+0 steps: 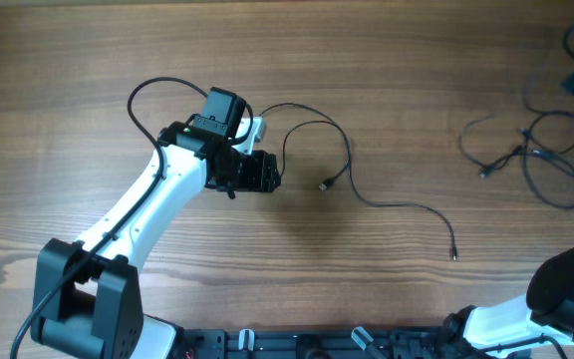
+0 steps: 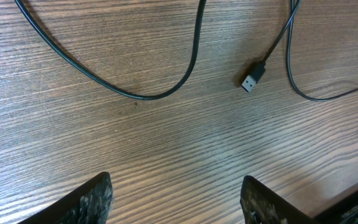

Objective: Untangle cables
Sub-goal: 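Drag the cable to the right edge with the right gripper and release, then reach the right gripper to the remaining cable and grasp it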

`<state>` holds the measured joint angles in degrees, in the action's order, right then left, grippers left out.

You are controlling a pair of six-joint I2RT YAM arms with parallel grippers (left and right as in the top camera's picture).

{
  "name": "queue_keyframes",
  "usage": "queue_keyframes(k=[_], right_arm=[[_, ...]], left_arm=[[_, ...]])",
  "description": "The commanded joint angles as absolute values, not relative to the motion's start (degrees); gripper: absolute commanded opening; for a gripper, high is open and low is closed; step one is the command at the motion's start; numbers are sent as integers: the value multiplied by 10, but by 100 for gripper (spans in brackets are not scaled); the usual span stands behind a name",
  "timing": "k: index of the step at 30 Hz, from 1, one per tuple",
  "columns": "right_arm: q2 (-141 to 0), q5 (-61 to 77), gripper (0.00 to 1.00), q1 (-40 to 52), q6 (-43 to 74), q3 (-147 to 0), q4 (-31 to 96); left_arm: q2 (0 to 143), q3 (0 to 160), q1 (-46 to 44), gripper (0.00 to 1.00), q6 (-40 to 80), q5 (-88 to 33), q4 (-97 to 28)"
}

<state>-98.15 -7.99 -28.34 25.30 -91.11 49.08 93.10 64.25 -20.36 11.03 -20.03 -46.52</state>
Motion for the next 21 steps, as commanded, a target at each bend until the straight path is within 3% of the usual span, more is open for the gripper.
queue_keyframes(k=[1, 4, 7, 12, 21], right_arm=[[-983, -60, 100, -285, 255, -911, 491], [-983, 48, 100, -285, 242, -910, 506], [-983, 220, 99, -277, 143, -910, 524], [-983, 314, 98, -174, -43, -910, 582], [-1029, 283, 99, 130, 104, -877, 517]], left_arm=[[921, 645, -204, 68, 114, -210, -466], [921, 645, -204, 68, 114, -210, -466], [915, 645, -195, 64, 118, -197, -463], [827, 645, -107, 65, 177, -153, -436], [758, 645, 48, 69, 279, -153, -492]])
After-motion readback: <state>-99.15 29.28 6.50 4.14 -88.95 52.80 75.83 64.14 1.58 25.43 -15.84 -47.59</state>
